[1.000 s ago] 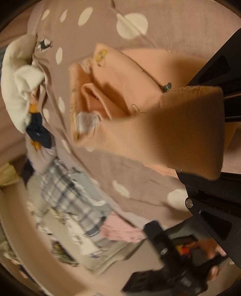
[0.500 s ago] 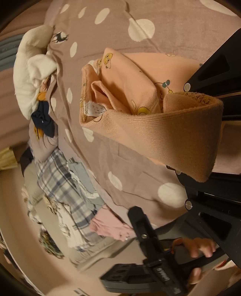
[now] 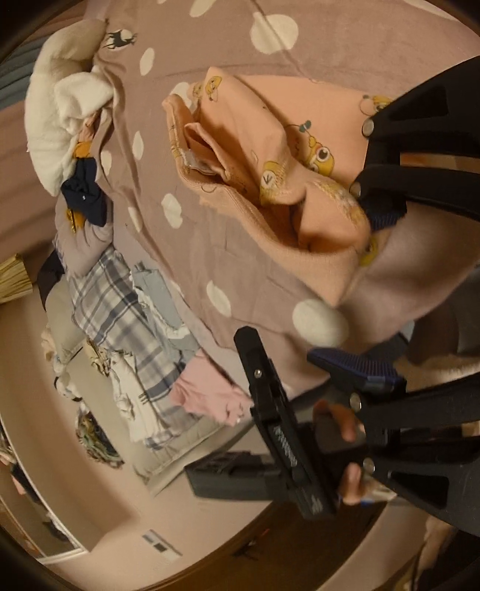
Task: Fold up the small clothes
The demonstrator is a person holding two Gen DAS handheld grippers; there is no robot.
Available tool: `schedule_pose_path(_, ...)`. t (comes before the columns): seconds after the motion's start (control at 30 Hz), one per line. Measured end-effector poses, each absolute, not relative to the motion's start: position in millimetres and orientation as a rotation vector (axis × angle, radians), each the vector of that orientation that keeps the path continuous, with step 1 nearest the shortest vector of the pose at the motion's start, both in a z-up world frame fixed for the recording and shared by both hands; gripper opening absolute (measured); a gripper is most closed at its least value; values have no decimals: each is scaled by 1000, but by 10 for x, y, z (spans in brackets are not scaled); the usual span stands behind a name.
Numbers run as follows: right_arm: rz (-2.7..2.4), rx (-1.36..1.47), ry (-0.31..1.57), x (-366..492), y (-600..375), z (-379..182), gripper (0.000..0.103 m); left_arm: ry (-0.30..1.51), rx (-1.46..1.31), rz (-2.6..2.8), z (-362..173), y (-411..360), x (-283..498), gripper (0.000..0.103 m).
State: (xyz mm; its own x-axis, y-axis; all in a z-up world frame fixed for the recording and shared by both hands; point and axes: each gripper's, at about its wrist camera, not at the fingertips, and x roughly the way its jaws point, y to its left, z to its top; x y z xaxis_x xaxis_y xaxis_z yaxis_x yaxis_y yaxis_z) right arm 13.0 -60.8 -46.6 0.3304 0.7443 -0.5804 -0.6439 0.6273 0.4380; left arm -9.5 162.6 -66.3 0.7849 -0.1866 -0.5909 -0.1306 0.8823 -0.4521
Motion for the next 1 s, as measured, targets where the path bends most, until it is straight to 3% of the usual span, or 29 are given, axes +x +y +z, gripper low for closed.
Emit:
schedule_pose_path(0.33,867,246,839,120,-968,-454,78,693,-509,-34,-702,1661,-78,103)
schedule_pose_path(0.6,663,409,939,782,-1146,-619,84,693,-478,-51,-706,1608,-76,103)
schedule_pose_path(0.73,627,505,1046,1062,-1014,-857,84,706,-493,-55,-732,1622,-40,103)
schedule_pose_path(1.0,879,490,983,1059,-317,-496,84,709,-507,-26,-750,1717,-57,103)
